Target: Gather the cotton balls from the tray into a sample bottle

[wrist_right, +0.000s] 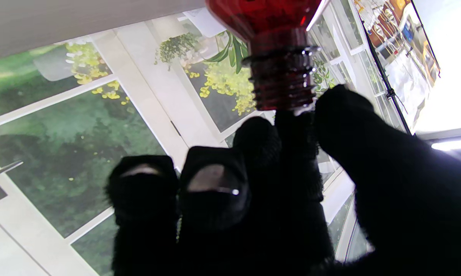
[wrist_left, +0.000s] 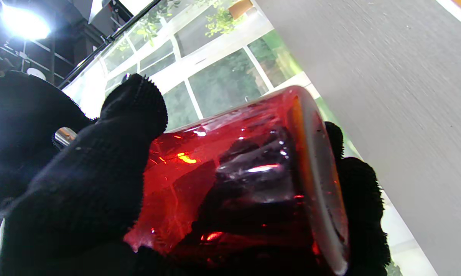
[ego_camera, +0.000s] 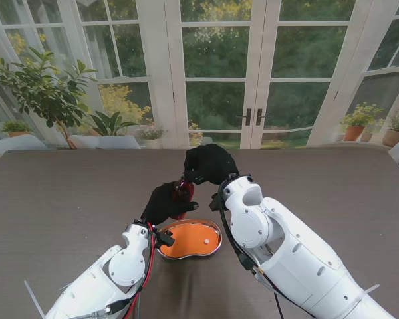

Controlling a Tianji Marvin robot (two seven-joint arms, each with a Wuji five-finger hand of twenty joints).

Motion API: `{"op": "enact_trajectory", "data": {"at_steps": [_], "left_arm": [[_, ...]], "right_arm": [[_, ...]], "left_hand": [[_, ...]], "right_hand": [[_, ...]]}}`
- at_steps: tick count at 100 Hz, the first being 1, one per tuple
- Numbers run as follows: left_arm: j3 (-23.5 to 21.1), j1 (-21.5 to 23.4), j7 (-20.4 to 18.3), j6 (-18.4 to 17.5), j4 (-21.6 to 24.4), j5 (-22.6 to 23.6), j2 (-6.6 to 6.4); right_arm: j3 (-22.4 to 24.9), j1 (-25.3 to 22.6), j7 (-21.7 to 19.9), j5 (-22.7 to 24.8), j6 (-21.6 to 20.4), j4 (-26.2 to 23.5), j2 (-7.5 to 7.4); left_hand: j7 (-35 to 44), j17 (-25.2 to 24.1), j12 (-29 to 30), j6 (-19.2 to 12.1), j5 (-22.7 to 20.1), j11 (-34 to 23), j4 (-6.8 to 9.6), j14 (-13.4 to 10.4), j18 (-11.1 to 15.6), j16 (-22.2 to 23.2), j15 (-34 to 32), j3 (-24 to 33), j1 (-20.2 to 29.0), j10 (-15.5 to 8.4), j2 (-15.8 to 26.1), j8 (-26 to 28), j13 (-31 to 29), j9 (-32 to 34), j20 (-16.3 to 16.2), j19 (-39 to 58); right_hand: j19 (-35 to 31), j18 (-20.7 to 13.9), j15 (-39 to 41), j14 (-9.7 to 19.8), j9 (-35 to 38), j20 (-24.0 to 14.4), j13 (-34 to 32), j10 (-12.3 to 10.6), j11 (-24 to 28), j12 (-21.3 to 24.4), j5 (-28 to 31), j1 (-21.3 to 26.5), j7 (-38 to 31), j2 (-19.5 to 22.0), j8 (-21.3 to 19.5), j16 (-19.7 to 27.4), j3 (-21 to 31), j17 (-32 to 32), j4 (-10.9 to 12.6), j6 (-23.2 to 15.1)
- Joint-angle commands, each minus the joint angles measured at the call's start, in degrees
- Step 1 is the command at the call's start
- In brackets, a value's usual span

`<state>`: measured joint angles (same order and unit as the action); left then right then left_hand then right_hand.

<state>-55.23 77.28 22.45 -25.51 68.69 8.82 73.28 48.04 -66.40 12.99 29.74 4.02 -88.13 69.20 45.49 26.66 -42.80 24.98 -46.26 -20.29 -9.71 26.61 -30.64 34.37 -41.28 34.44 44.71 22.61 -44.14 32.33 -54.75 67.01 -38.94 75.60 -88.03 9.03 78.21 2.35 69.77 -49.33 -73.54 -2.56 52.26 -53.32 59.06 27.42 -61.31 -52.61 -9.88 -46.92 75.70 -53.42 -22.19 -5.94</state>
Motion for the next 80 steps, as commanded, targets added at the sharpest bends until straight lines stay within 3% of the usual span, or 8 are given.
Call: {"op": "enact_trajectory", "data": {"at_steps": [1,80], "left_arm": [[0.10,-0.22,-0.85,-0.28,-0.09,0.21,0.48],[0.01,0.10,-0.79,-0.33,0.12,0.32,0.43]], "right_arm": [[-0.13,-0.42,-1.08,-0.26,-0.42,-0.12,0.36],[0.62,-0.47,-2.54,-1.16,-1.47,0.28,-0.01]], "left_hand": [[7.45,-2.62,-0.84,-13.23,-5.56,-0.17,0.80,0.53,1.49,0.93,-0.74,8.19,10.38,-5.68,11.72,1.31,0.24,3.23,-0.35,-2.01],[7.07,-2.81,-0.54,-13.12,-5.83,0.32,0.70,0.86,1.61,0.88,-0.74,8.31,10.15,-5.50,11.82,1.35,0.37,3.46,-0.32,-1.91]], "right_hand": [[-3.27,1.20,2.02,1.05,1.67,-0.12,-2.00,0.08,0.14,-0.29,0.63,0.63,-1.01,0.83,-1.05,-0.93,1.08,-0.43,1.20,0.71],[-3.22,1.43,0.93,-0.40,0.62,-0.57,-1.96,0.81,-1.10,1.50,0.20,-5.69,0.61,7.24,-0.03,-0.40,-1.76,0.97,0.97,1.62]]}}
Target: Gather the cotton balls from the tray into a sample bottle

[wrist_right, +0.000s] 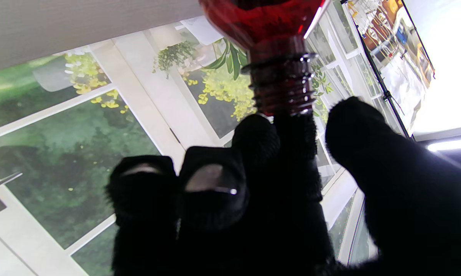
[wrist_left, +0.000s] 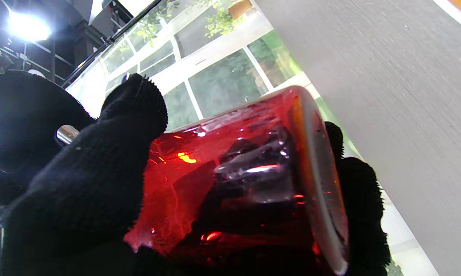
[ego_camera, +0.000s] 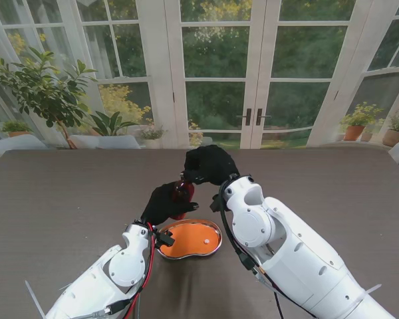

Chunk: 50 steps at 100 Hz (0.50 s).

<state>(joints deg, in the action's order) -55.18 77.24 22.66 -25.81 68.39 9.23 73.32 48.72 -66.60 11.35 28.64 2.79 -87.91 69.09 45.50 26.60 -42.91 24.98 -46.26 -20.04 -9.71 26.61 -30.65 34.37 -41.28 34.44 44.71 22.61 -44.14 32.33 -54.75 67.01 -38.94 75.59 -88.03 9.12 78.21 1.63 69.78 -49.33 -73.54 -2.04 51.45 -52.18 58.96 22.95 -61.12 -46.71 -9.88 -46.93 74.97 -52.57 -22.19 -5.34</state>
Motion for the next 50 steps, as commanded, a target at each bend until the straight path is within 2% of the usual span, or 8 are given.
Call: {"op": "enact_trajectory", "data": {"at_steps": [1,50], "left_arm": [[-0.04,0.14,-0.99,-0.03,0.42,-0.09,0.40],[-0.41,0.60,-1.08,0.28,0.91,0.07,0.23]], "right_arm": [[-0.06,-0.26,-0.89,-0.06,-0.24,0.06,0.10],[0.24,-0.09,-0.95,-0.37,-0.22,0.41,0.12]], "left_hand": [[7.07,-2.76,-0.42,-13.13,-5.83,0.05,0.71,0.85,1.61,0.88,-0.74,8.33,10.21,-5.51,11.79,1.35,0.36,3.49,-0.32,-1.90],[6.98,-2.78,-0.34,-13.15,-5.88,0.03,0.71,0.86,1.63,0.86,-0.76,8.27,10.22,-5.53,11.86,1.42,0.38,3.39,-0.31,-1.90]], "right_hand": [[-3.22,1.34,0.90,0.59,0.59,-0.60,-1.99,0.31,-0.30,0.52,0.40,-1.34,0.63,1.57,-0.11,-0.38,-1.10,0.13,1.08,1.06],[-3.35,1.23,0.56,-0.16,0.12,-0.75,-1.94,0.78,-0.42,1.92,1.56,-4.63,4.42,7.24,-2.36,-0.21,-2.33,0.65,2.75,1.78]]}}
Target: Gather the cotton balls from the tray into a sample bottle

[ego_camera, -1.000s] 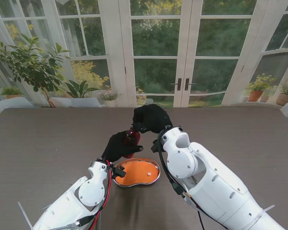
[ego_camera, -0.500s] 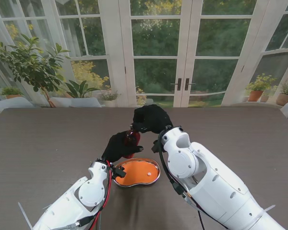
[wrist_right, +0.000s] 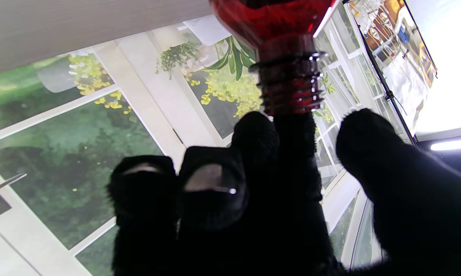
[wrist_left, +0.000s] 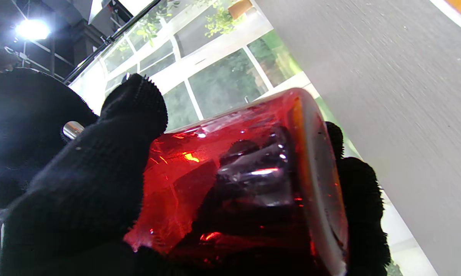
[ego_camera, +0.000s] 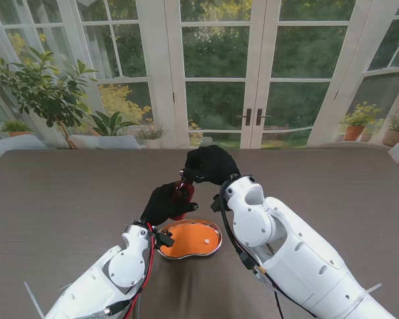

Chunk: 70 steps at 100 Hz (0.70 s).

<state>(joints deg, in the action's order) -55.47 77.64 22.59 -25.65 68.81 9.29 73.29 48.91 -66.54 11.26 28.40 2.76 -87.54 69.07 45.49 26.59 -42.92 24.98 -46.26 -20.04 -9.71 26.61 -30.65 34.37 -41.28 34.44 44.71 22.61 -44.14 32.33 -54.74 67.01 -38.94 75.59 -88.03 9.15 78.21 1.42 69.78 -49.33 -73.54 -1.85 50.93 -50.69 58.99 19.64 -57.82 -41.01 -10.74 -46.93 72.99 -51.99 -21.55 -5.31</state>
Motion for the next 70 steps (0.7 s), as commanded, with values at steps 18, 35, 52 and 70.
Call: {"op": "enact_trajectory", "data": {"at_steps": [18,35,52,70], "left_arm": [[-0.21,0.24,-0.94,0.07,0.53,0.18,0.23],[-0.39,0.38,-0.94,0.05,0.64,0.35,0.15],[-0.61,0.63,-0.84,0.09,0.84,0.51,0.10],[-0.60,0.45,-0.58,-0.35,0.53,0.93,0.12]], "right_arm": [[0.13,-0.04,-0.87,-0.05,-0.20,0.14,0.12],[0.28,0.08,-0.64,-0.02,-0.03,0.27,0.18],[0.69,-0.02,-0.67,0.11,0.01,0.01,0.08],[1.03,-0.06,-0.86,0.37,-0.01,-0.22,-0.05]], "left_hand": [[6.99,-2.76,-0.38,-13.14,-5.94,0.01,0.73,0.85,1.64,0.85,-0.75,8.27,10.28,-5.55,11.78,1.43,0.38,3.41,-0.31,-1.90],[6.96,-2.79,-0.37,-13.21,-5.88,0.05,0.75,0.76,1.59,0.84,-0.76,8.25,10.30,-5.50,11.79,1.44,0.39,3.38,-0.30,-1.93],[6.95,-2.79,-0.41,-13.38,-5.94,0.11,0.78,0.75,1.58,0.82,-0.72,8.30,10.33,-5.64,11.71,1.44,0.41,3.36,-0.30,-1.94],[6.95,-2.58,-0.60,-13.73,-6.03,0.10,0.78,0.33,1.84,0.80,-0.76,8.49,10.12,-6.18,11.45,1.40,0.24,3.53,-0.29,-1.86]], "right_hand": [[-3.30,1.29,0.25,0.08,0.12,-0.76,-1.92,0.68,-0.11,0.68,1.83,-2.05,1.94,3.44,-2.08,-0.07,-0.49,0.21,2.80,1.84],[-3.26,1.31,0.09,-0.19,0.06,-0.77,-1.93,0.82,-0.29,0.85,1.58,-2.41,2.60,4.94,-2.43,-0.02,-0.27,0.26,3.34,1.99],[-3.16,1.50,-0.29,-0.46,-0.31,-0.78,-1.90,0.88,-1.00,1.32,0.54,-2.30,3.08,4.72,-2.74,0.13,-0.46,0.46,3.30,1.64],[-3.06,1.59,-0.71,-0.59,-0.45,-0.81,-1.89,1.01,-1.58,1.78,0.32,-2.55,3.40,4.88,-2.97,0.30,-0.80,0.62,3.30,1.64]]}}
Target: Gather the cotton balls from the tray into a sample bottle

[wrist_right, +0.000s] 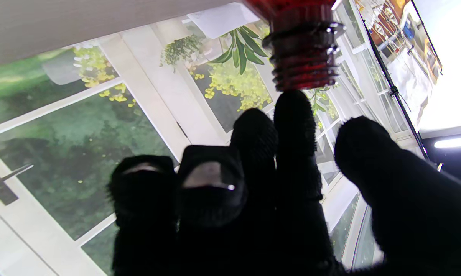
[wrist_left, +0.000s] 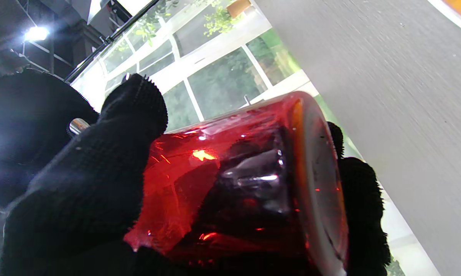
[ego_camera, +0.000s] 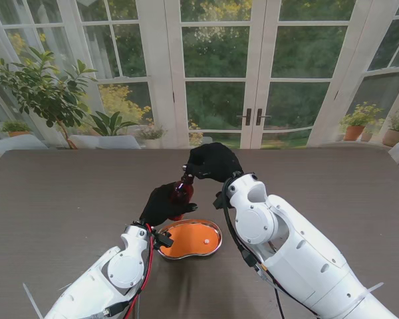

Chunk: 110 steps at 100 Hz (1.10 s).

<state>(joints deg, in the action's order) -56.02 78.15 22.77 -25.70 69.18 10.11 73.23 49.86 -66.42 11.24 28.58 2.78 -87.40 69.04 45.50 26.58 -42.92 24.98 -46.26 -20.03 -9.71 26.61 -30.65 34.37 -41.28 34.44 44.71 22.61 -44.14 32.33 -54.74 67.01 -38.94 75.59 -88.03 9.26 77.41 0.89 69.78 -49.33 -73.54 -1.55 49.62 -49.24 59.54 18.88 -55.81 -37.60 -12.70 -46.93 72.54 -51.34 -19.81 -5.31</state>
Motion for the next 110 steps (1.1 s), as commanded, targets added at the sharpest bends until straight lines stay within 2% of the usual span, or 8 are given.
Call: {"op": "enact_trajectory", "data": {"at_steps": [1,110], "left_arm": [[-0.05,-0.08,-0.74,-0.34,0.14,0.13,0.20],[-0.16,-0.78,0.58,-1.57,-0.75,1.22,0.45]], "right_arm": [[0.08,-0.19,-0.85,0.20,-0.03,-0.37,-0.02],[0.35,-1.09,-0.79,-1.03,-0.83,-1.62,0.07]], "left_hand": [[6.95,-2.58,-0.60,-13.73,-6.02,0.10,0.78,0.33,1.84,0.80,-0.77,8.49,10.12,-6.18,11.45,1.39,0.23,3.53,-0.29,-1.86],[6.86,-2.50,-0.37,-14.55,-6.46,0.42,0.66,-0.21,2.21,0.76,-0.80,9.12,9.65,-6.56,10.87,1.12,0.11,3.91,-0.10,-1.81]], "right_hand": [[-3.05,1.48,0.08,-0.02,-0.44,-0.81,-1.90,0.75,-0.31,0.36,-0.24,-1.75,1.41,1.37,-1.03,0.30,-0.36,-0.02,1.58,1.63],[-2.78,1.81,-0.51,-0.43,0.40,-0.64,-1.89,1.18,-1.09,1.81,-0.08,-1.50,1.36,2.43,-1.33,0.37,-0.69,0.01,2.08,2.07]]}}
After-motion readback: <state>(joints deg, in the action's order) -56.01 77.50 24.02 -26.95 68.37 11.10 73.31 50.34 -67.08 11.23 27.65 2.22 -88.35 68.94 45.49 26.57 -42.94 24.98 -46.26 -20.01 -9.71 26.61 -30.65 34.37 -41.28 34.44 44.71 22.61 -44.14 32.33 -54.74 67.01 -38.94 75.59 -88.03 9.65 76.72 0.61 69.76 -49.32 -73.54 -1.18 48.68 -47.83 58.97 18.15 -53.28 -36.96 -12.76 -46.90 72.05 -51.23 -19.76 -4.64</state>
